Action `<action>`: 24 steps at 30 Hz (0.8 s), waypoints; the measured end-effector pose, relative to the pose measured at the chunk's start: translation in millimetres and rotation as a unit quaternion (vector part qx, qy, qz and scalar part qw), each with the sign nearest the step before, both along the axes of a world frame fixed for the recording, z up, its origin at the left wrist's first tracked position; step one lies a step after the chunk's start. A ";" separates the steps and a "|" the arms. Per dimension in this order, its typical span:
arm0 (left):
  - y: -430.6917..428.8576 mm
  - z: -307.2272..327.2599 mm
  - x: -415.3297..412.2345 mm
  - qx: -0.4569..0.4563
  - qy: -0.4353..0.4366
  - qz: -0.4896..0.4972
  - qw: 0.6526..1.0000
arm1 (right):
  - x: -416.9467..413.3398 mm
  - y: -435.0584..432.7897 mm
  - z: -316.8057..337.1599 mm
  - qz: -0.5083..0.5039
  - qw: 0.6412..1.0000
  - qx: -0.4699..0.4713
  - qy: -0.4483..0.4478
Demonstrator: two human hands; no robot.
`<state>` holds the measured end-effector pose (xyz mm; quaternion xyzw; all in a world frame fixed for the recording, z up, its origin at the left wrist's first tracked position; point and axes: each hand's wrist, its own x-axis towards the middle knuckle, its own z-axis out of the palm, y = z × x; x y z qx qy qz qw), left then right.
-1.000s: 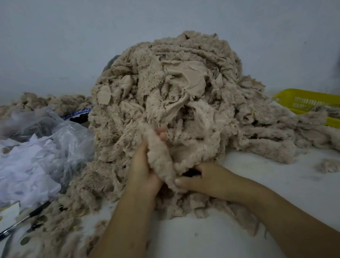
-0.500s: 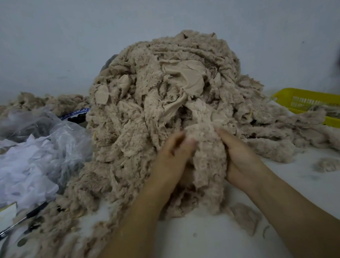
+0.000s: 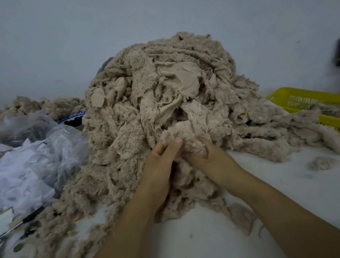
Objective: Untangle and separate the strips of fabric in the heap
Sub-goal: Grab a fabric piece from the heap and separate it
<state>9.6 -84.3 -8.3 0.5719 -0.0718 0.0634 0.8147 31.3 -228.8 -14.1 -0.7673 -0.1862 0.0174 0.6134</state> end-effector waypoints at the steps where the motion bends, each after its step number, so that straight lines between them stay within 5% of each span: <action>1: -0.8 -1.8 0.4 0.024 -0.011 0.009 1.000 | 2.9 -2.3 0.6 -0.007 0.999 0.041 0.020; 3: -0.2 -5.3 3.3 0.132 -0.032 0.063 0.989 | 9.7 -13.3 9.6 -0.006 0.967 0.239 0.082; 5: 1.2 -10.2 6.0 0.260 -0.049 0.091 0.960 | 19.6 -34.3 21.8 -0.011 0.848 0.513 0.133; 7: 1.1 -17.3 8.8 0.359 -0.034 0.054 0.931 | 26.3 -45.3 22.4 -0.072 0.772 0.613 0.156; 9: 1.5 -25.3 14.6 0.462 -0.015 0.048 0.885 | 27.2 -41.2 10.9 -0.148 0.806 0.539 0.194; 11: 2.4 -27.7 17.7 0.511 -0.018 0.085 0.855 | 25.9 -29.0 0.4 -0.209 0.876 0.388 0.194; 13: 5.0 -27.3 18.9 0.459 -0.007 0.114 0.881 | 23.0 -19.3 -3.5 -0.242 0.948 0.175 0.114; 15: 7.9 -26.9 19.1 0.386 0.015 0.122 0.914 | 21.7 -14.1 -7.6 -0.227 0.972 0.028 0.047; 21: 2.3 -17.2 10.1 0.311 -0.050 0.102 0.944 | 14.5 -2.0 -11.0 -0.128 0.989 -0.067 0.022; 24: -1.0 -16.0 8.2 0.299 -0.064 0.058 0.950 | 14.2 -3.7 -8.8 -0.145 0.989 0.003 0.036</action>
